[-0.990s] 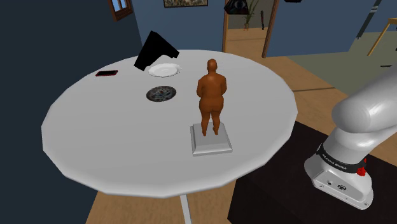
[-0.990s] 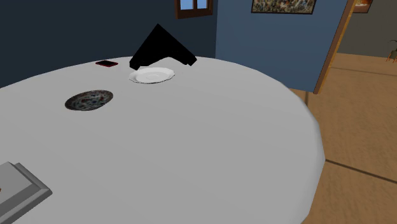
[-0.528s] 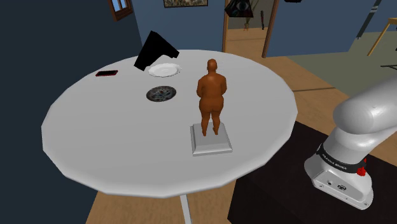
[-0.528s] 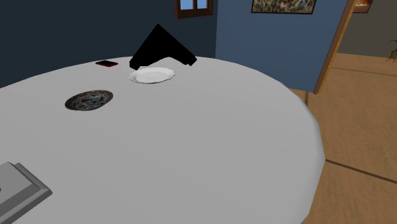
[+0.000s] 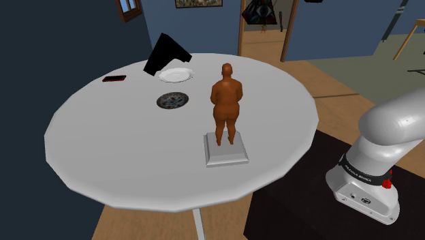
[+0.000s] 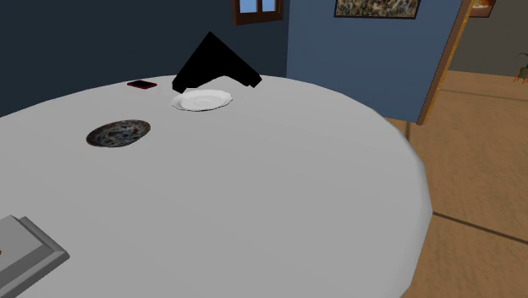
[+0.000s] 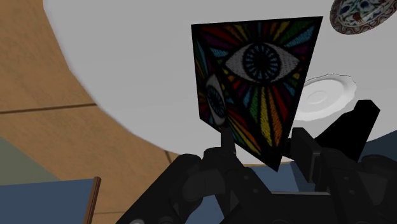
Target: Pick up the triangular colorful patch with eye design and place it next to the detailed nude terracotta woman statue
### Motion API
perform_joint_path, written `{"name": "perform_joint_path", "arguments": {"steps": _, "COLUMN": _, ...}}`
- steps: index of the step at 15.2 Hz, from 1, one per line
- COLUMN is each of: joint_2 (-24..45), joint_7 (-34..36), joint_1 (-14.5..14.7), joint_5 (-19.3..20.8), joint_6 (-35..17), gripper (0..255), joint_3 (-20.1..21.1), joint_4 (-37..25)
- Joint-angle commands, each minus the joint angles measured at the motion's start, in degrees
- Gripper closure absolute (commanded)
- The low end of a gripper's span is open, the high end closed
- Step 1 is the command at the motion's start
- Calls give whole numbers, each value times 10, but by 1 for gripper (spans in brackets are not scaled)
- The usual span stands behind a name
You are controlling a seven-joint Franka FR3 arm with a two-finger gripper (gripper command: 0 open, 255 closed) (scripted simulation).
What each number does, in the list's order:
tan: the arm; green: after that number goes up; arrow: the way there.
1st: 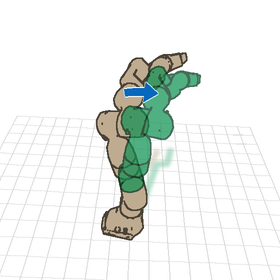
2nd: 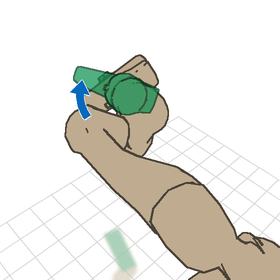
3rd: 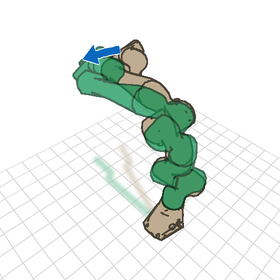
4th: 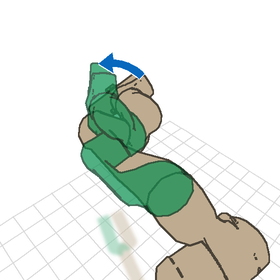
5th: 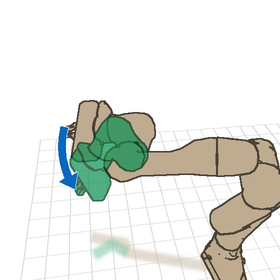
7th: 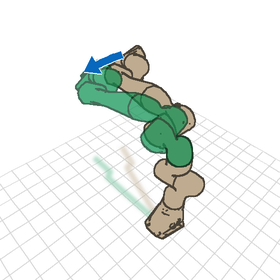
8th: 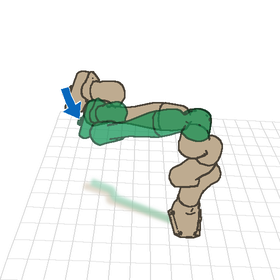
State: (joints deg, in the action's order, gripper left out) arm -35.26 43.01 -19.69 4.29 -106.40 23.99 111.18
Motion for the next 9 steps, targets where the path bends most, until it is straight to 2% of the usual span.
{"name": "perform_joint_path", "arguments": {"steps": 1, "joint_2": -23, "joint_7": 16, "joint_1": 9, "joint_5": -7, "joint_6": 16, "gripper": 255, "joint_3": 11, "joint_4": 8}}
{"name": "perform_joint_path", "arguments": {"steps": 9, "joint_2": -101, "joint_7": 79, "joint_1": 43, "joint_5": -39, "joint_6": 91, "gripper": 255, "joint_3": 63, "joint_4": 15}}
